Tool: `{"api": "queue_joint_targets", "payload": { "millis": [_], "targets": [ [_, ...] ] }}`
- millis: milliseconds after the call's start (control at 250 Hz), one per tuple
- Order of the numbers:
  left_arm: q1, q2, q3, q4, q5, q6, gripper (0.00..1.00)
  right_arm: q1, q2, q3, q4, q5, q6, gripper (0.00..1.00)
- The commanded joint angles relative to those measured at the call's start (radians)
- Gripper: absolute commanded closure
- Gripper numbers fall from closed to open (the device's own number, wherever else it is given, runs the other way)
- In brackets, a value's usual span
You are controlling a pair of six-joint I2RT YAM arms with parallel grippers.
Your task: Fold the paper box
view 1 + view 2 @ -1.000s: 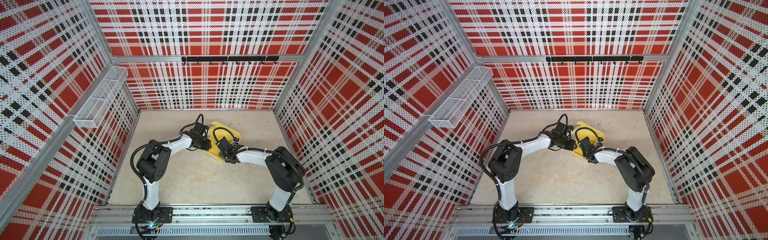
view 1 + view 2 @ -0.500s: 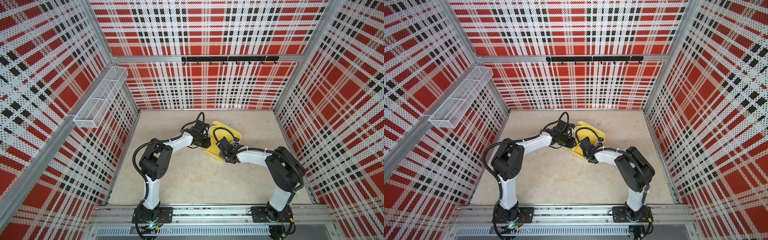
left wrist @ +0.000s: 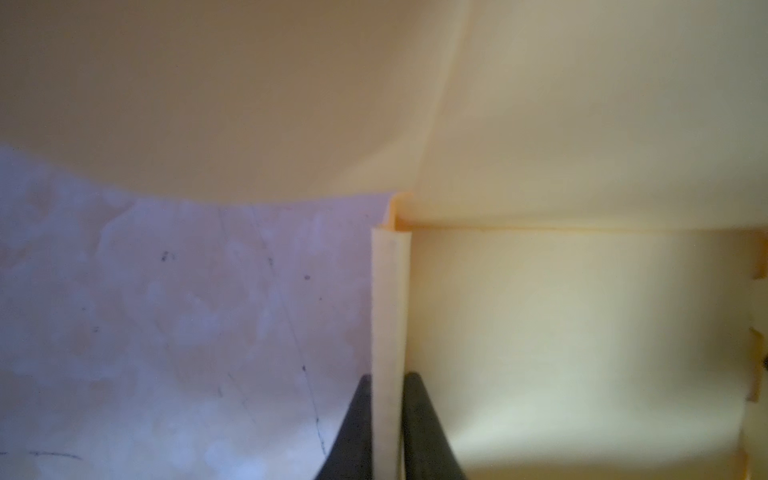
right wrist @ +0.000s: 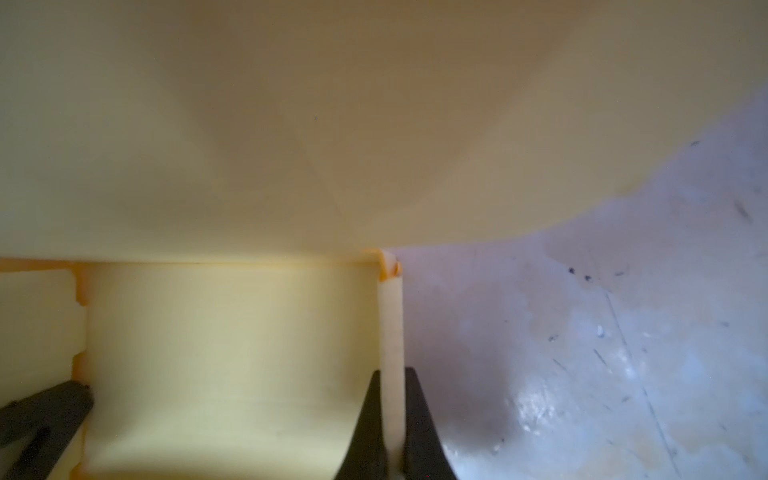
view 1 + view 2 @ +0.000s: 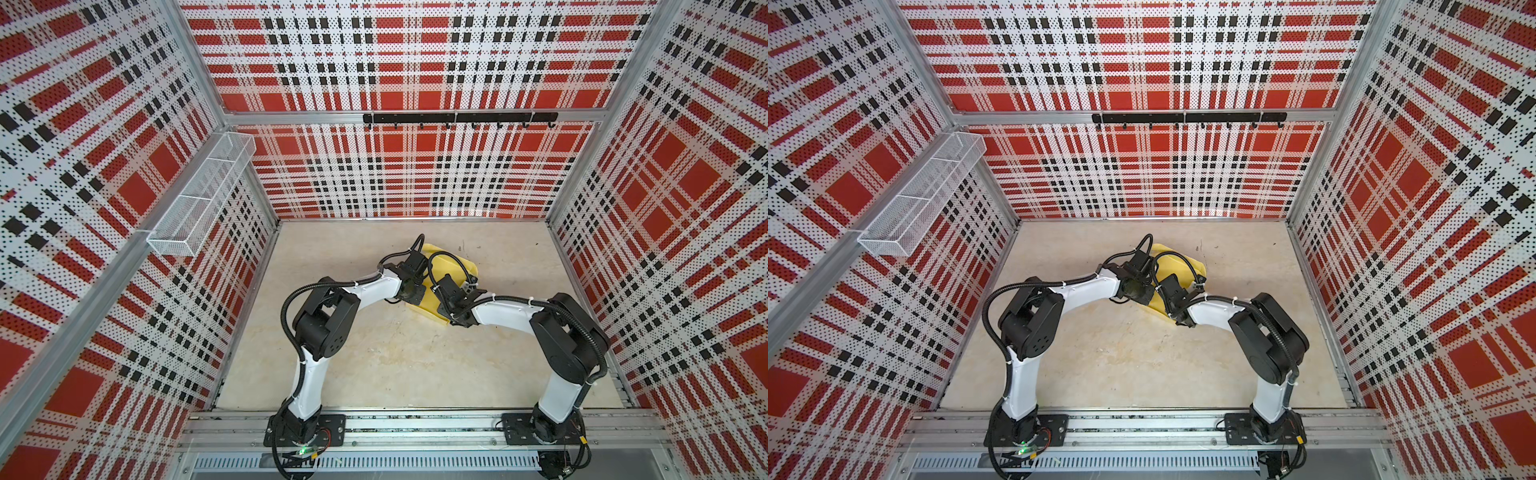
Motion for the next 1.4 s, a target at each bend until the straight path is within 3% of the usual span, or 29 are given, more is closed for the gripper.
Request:
{"api": "queue_joint_targets", "payload": {
  "millis": [0,60,340,416,692,1048,1205,1397],
  "targets": [
    [-0.026,0.007,0.022,-0.029,-0.129,0.009,0.94,0.010,0.011,0.033,-0.004,-0.008,0.007,1.00],
    [-0.034,-0.001,0.008,-0.015,-0.140,0.010,1.00,0.015,0.007,0.027,0.007,-0.001,0.009,1.00],
    [-0.030,0.025,0.013,-0.008,-0.150,-0.005,1.00,0.025,-0.036,0.018,0.019,0.006,0.013,0.98],
    [-0.026,0.042,0.040,-0.028,-0.143,-0.003,0.89,0.019,-0.037,0.026,-0.002,0.009,0.008,0.98],
    [-0.014,-0.055,0.017,-0.026,-0.026,0.003,0.67,0.005,-0.004,0.026,-0.009,-0.011,0.011,1.00],
    [0.069,-0.185,-0.071,0.028,0.079,0.010,0.50,0.001,0.007,0.019,0.017,-0.019,0.010,1.00],
    [0.091,-0.209,-0.098,0.049,0.131,0.045,0.46,-0.003,-0.027,0.043,-0.017,-0.024,-0.010,0.72],
    [0.106,-0.240,-0.147,0.088,0.147,0.076,0.42,-0.007,-0.086,0.020,-0.022,-0.038,-0.001,0.55]
  ]
}}
